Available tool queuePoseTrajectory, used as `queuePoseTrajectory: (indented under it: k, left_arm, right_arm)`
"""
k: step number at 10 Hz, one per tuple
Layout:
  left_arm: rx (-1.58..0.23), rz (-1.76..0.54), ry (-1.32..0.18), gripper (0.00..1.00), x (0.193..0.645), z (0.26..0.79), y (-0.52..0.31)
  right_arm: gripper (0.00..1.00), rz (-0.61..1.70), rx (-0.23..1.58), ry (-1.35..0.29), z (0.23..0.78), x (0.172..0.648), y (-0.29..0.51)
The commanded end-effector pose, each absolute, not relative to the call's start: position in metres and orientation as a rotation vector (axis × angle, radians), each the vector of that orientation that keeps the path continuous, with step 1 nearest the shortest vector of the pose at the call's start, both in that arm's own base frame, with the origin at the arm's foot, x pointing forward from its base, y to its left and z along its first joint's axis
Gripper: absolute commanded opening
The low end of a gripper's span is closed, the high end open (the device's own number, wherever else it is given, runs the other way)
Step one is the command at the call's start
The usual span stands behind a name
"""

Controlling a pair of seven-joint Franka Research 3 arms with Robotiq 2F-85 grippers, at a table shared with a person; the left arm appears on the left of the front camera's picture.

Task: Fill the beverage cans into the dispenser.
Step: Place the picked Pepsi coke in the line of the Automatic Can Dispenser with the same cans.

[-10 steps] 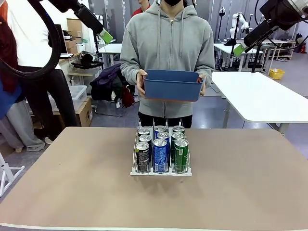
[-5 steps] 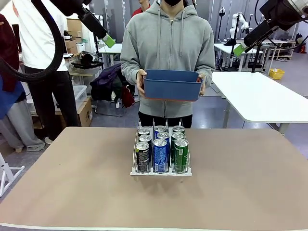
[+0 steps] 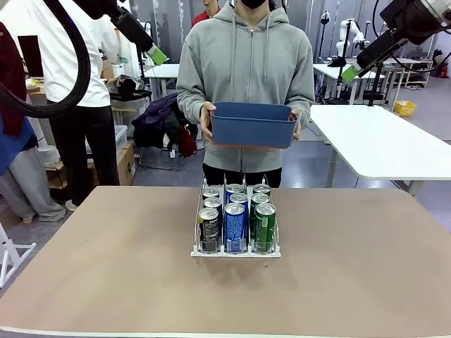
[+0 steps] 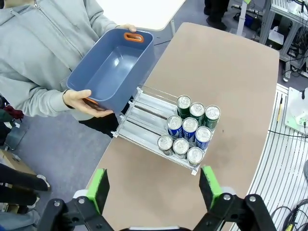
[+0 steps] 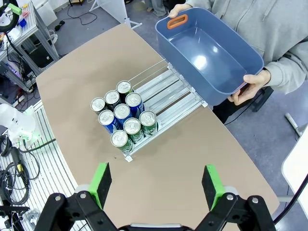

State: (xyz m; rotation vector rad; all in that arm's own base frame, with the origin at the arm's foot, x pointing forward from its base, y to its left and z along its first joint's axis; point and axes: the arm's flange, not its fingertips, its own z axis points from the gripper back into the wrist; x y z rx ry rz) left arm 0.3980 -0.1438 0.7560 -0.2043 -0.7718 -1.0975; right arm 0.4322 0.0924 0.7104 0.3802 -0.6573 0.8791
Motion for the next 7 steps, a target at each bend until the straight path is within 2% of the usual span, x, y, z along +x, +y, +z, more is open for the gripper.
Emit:
queuePoseTrajectory:
  k: [1,7]
  left_arm:
    - [-0.233,-1.092,-0.769,1.0,0.3965,0.7545,-0.1415]
    - [-0.233,-1.092,-0.769,1.0,0.3965,0.7545,-0.1415]
  right_arm:
    - [1.0,0.881,0.393,-0.657,0.7096,0.4322,0.0918]
    - [1.0,0.881,0.393,-0.657,0.7096,0.4322,0.0918]
